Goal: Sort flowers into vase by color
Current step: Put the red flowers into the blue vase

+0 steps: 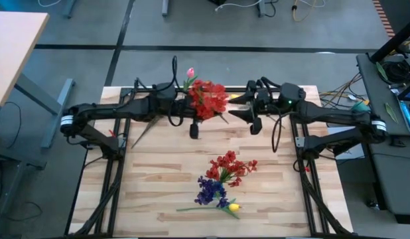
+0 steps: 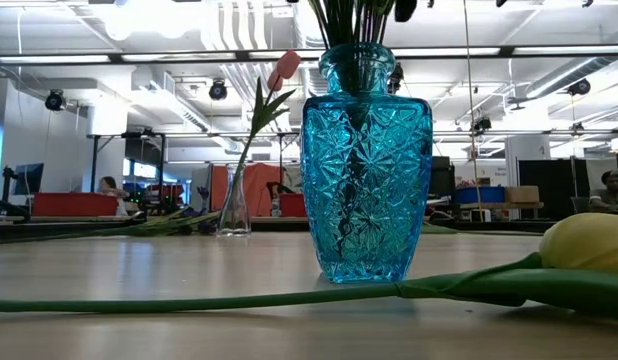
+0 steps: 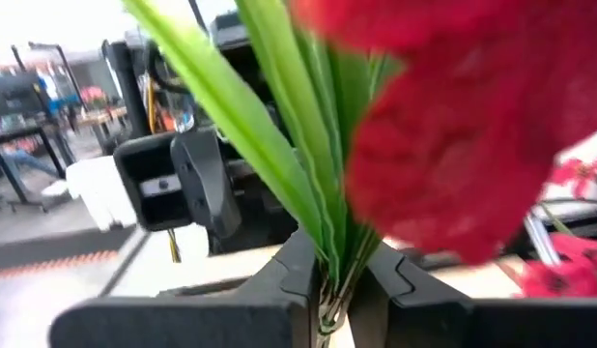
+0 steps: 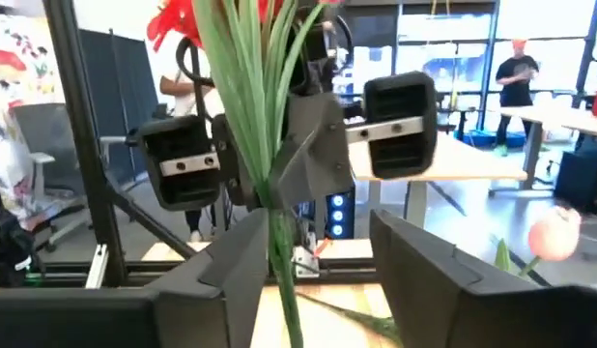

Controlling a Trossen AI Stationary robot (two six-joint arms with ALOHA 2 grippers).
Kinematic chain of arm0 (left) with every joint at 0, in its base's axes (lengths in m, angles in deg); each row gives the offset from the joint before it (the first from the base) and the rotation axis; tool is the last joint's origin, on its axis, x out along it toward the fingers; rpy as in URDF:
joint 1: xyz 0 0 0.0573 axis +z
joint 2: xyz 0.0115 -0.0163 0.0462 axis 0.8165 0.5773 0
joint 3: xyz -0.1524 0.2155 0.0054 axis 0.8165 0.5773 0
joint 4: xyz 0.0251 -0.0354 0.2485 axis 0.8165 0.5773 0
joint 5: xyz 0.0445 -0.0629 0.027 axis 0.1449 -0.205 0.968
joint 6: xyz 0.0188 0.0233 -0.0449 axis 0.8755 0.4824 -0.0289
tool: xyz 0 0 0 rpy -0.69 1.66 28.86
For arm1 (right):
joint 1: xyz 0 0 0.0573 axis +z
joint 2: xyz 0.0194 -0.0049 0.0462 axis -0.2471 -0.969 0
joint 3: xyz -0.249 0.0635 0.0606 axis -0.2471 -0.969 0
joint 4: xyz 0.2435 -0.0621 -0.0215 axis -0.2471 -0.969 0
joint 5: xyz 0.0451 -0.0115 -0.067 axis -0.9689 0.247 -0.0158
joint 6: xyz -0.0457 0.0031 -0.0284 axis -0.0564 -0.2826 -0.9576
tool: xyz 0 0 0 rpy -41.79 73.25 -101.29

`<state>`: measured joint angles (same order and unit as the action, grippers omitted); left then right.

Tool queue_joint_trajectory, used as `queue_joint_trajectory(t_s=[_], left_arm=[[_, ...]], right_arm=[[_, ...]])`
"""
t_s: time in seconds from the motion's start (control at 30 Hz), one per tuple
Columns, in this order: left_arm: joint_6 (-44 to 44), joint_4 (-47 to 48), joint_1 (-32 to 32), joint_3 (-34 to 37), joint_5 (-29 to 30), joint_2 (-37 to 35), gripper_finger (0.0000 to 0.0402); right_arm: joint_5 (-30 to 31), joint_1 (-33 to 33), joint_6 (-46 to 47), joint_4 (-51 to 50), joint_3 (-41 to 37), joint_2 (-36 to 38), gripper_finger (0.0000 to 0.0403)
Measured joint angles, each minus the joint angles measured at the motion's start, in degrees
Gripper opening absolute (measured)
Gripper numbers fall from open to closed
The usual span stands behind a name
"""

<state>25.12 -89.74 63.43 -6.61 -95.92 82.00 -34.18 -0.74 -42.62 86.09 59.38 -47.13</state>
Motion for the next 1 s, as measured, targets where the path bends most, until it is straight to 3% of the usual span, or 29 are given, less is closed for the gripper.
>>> queue_joint_trajectory(t_s=[0.3, 0.47, 0.6, 0.77, 0.9, 1.0], left_arm=[[-4.84, 16.95, -1.06, 0.00, 0.15, -8.36, 0.0014], [-10.99, 24.94, -5.19, 0.02, 0.57, -11.73, 0.0013], [-14.51, 27.51, -12.54, 0.82, 10.79, -13.21, 0.0013], [-17.63, 19.80, -24.27, 5.97, 27.21, -14.48, 0.0013], [-17.11, 6.57, -30.69, 12.68, 30.84, -13.07, 0.0013], [-18.19, -2.06, -31.76, 17.37, 31.52, -11.47, 0.0013]], right_arm=[[4.82, 0.02, 0.66, -9.49, -0.07, 4.78, 0.0231], [8.62, 0.02, 0.65, -15.77, -0.07, 6.82, 0.0252], [8.68, 0.02, 0.64, -20.00, -0.07, 7.43, 0.0264], [8.66, 0.04, 0.62, -23.96, -0.11, 7.43, 0.0270], [8.61, 0.04, 1.66, -25.52, -0.13, 7.14, 0.0269], [8.47, 0.17, 2.83, -26.32, -0.13, 7.11, 0.0267]])
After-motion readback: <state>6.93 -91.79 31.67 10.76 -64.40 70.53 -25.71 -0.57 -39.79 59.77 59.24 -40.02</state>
